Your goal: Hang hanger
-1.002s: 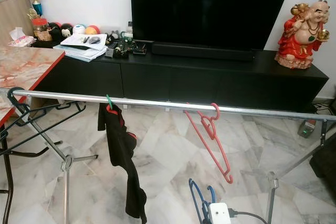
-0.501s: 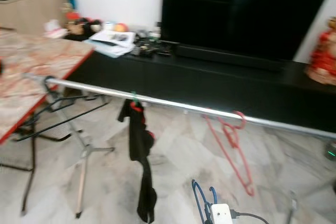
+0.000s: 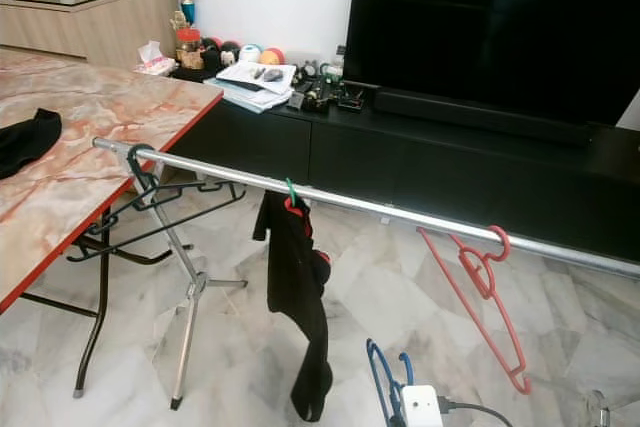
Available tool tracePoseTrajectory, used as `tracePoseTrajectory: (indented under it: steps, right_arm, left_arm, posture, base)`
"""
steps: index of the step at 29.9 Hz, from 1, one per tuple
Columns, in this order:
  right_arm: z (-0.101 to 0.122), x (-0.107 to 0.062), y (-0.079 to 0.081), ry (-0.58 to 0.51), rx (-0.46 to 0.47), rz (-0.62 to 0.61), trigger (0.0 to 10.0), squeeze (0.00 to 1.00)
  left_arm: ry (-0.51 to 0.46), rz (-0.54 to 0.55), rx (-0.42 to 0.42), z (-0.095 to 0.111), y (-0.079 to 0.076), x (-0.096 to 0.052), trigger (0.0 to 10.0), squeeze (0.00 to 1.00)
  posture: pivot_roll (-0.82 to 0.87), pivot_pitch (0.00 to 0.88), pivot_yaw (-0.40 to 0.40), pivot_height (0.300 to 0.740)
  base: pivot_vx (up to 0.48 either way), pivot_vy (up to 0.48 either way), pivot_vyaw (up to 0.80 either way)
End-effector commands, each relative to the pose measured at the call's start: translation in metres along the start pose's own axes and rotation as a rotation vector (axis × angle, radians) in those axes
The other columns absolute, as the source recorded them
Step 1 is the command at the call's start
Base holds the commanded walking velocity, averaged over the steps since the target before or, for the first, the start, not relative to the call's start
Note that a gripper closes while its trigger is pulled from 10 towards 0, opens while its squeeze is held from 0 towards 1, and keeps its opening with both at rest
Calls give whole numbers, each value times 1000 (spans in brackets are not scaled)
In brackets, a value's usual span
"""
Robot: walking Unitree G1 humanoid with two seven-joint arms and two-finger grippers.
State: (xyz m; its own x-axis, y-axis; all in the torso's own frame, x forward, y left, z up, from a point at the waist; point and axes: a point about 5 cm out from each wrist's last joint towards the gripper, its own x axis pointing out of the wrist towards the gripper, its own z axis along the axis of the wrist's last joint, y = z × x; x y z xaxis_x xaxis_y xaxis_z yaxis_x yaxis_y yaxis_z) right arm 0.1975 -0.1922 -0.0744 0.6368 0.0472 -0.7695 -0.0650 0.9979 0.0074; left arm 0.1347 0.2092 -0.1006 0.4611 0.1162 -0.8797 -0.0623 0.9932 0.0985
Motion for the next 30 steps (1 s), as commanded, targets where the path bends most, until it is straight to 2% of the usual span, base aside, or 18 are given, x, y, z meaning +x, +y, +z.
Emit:
tracePoseTrajectory:
  steps: [1,5,27,30]
  right_arm:
    - [1,0,-2,2,16,-13,10000,0]
    - [1,0,-3,0,13,-15,10000,0]
    - [2,0,-1,-8,-5,-9,10000,0]
    - [2,0,-1,-11,-13,-8,10000,0]
  left_arm:
    - [12,-46,-11,2,-17,1,10000,0]
    - [9,-54,-13,5,-22,2,10000,0]
    - [13,-57,-15,1,-17,1,10000,0]
    - [14,-58,-16,0,-17,1,10000,0]
  posture:
    - [144,0,-93,740]
    - [144,0,-94,740]
    - [145,0,-90,740]
    - [145,0,-90,740]
  base:
    - [0,0,0]
    - [0,0,0]
    - [0,0,0]
    - [246,0,0]
